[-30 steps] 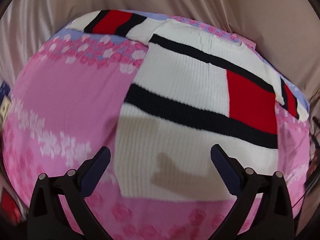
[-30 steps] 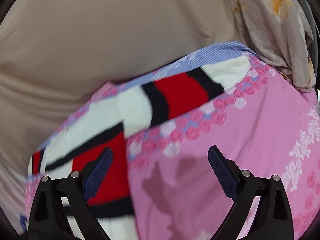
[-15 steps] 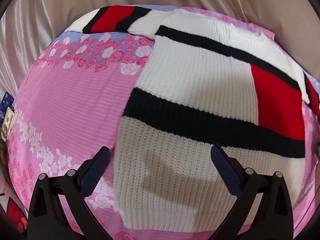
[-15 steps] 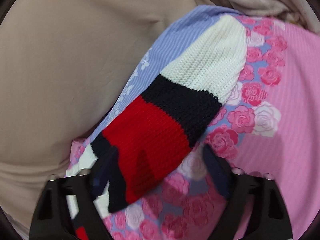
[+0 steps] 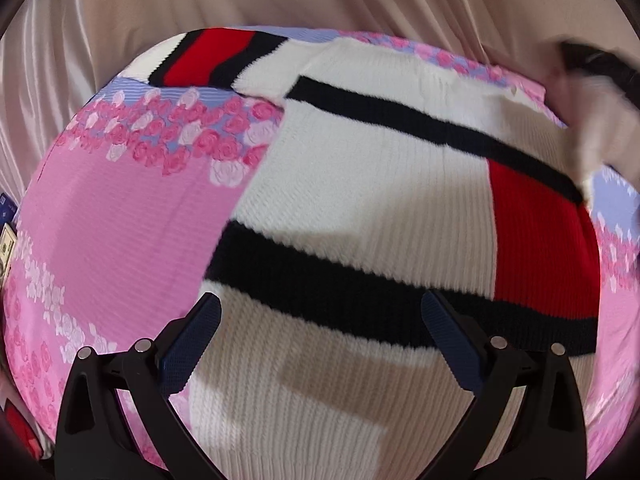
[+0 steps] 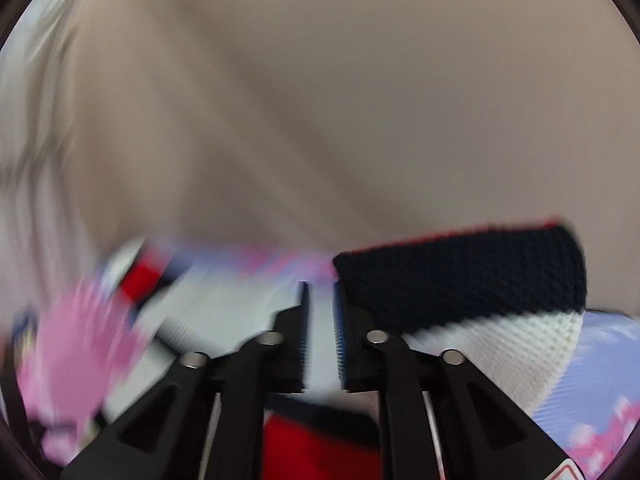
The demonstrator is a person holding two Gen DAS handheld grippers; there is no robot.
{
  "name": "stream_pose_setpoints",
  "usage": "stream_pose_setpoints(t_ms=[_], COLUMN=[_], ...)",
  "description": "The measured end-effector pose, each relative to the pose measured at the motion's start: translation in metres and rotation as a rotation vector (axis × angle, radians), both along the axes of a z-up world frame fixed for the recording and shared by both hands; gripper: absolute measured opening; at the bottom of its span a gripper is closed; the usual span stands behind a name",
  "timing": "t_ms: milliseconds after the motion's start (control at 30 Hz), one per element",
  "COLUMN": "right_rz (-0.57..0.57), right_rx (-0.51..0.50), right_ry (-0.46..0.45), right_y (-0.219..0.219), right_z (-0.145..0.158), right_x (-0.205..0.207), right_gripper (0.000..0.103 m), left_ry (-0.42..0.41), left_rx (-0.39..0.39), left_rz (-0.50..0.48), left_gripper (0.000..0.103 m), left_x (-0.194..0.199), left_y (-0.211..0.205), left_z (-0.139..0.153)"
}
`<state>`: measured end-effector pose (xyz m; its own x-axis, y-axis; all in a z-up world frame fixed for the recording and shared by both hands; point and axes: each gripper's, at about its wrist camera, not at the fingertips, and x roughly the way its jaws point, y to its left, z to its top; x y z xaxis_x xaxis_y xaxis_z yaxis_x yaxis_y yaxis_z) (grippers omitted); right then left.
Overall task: Fold small clothes
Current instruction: 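Grasp the red-striped sleeve with the right tool and lift it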
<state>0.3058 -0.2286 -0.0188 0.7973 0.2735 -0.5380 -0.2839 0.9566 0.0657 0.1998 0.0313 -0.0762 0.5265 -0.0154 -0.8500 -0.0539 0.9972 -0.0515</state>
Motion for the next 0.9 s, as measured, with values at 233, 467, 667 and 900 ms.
stream_pose_setpoints(t_ms=[233,467,667,900], right_rz=[-0.085,-0.422,-0.436,0.142], right_rx=[0.162,0.263,0.319,0.258], right_ry=[0.303,0.311,0.337,0.031], right_y=[0.006,-0.069,-0.053,0.099], right_z=[-0.090,-0.093,-0.105,-0.004], right_x=[-0.058,-0.038,-0.001,-0.012], right_gripper=[0.033,0.060,0.010,0.020], left_ry=[-0.025,-0.073,-0.052,-0.034], left_rx=[-0.030,-0.093,-0.097,-0.077], left_rz=[0.008,0.010,0.020,0.052], left_gripper=[0.098,0.098,0.098,0.098], left_x=[0.038,0.065,0.052,0.055], left_y=[0.022,0.019,0.033,0.056], left_z=[-0.002,0.007,0.002,-0.007])
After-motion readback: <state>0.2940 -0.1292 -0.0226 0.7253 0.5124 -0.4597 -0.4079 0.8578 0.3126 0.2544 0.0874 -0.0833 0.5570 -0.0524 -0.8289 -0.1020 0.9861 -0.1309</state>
